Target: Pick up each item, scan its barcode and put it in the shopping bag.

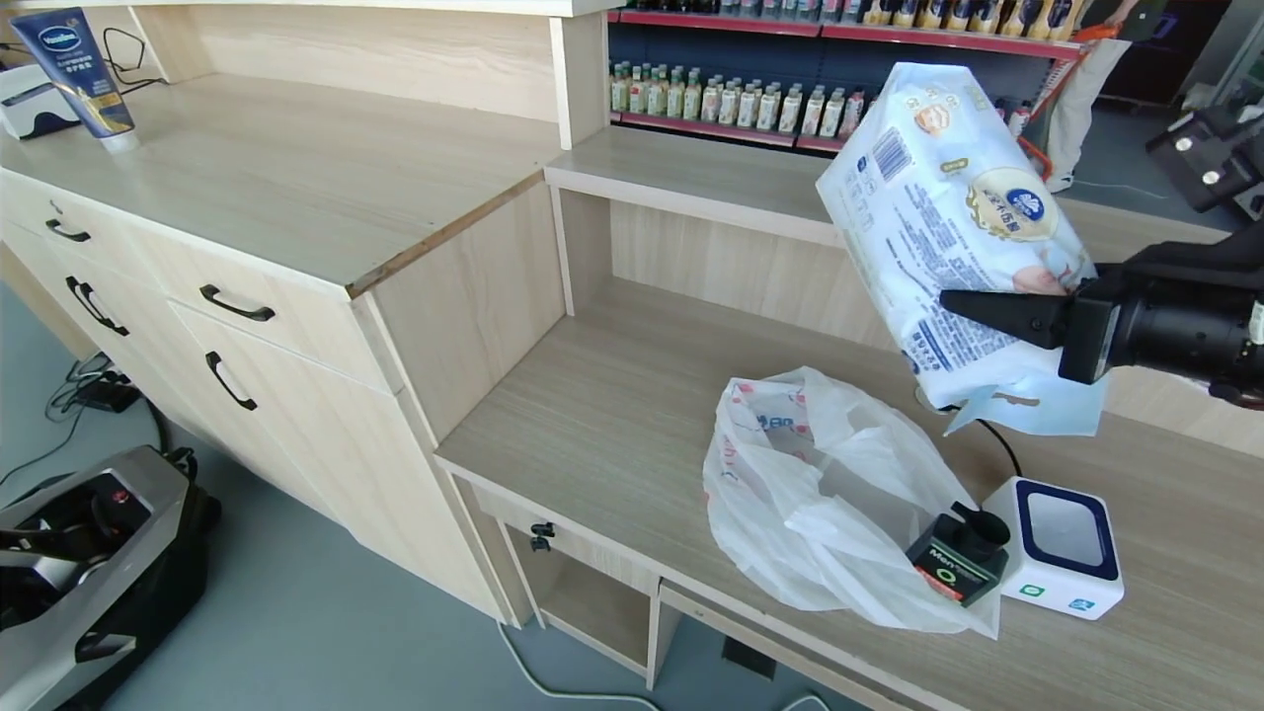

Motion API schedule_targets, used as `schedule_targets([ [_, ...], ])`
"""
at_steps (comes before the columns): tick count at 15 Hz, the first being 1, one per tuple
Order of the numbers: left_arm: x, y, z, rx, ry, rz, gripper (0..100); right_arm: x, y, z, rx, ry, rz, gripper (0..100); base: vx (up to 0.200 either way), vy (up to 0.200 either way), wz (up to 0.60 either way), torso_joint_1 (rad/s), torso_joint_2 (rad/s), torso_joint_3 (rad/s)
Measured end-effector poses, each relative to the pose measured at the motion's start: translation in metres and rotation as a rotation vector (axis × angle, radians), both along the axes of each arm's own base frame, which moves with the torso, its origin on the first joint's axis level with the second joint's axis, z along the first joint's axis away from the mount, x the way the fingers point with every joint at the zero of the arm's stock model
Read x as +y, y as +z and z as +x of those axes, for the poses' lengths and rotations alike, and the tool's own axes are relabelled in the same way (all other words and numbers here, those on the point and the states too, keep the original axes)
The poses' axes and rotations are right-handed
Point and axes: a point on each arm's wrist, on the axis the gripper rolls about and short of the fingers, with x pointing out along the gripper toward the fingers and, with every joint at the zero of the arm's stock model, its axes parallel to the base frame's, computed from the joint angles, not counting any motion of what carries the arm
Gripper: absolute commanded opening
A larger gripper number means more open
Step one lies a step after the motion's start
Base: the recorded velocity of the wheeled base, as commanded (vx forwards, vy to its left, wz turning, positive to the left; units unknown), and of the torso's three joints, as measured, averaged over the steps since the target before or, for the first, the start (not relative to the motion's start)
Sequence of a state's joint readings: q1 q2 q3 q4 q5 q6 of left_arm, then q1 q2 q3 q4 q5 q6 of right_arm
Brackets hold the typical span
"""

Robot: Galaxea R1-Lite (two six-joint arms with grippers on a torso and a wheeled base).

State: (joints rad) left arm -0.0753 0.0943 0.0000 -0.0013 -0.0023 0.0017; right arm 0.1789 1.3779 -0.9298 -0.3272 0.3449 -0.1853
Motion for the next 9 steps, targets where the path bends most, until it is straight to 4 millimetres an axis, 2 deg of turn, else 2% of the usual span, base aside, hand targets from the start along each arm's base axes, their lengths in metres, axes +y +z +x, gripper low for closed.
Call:
schedule_targets([
  [2,0.000,0.000,0.000,0.000,0.000,0.000,100,-0.025,-0.017,0.024,0.070,0.026,0.034,0,0.000,0.000,0.00,0.000,0.00,0.000],
  [5,0.000,0.000,0.000,0.000,-0.001,0.000,100,-0.045,-0.037,0.041,0.160,0.111,0.090,0,0.000,0.000,0.00,0.000,0.00,0.000],
  [9,0.000,0.000,0.000,0.000,0.000,0.000,100,-0.053,-0.055,0.055,0.208,0.218,0.131,0,0.000,0.000,0.00,0.000,0.00,0.000],
])
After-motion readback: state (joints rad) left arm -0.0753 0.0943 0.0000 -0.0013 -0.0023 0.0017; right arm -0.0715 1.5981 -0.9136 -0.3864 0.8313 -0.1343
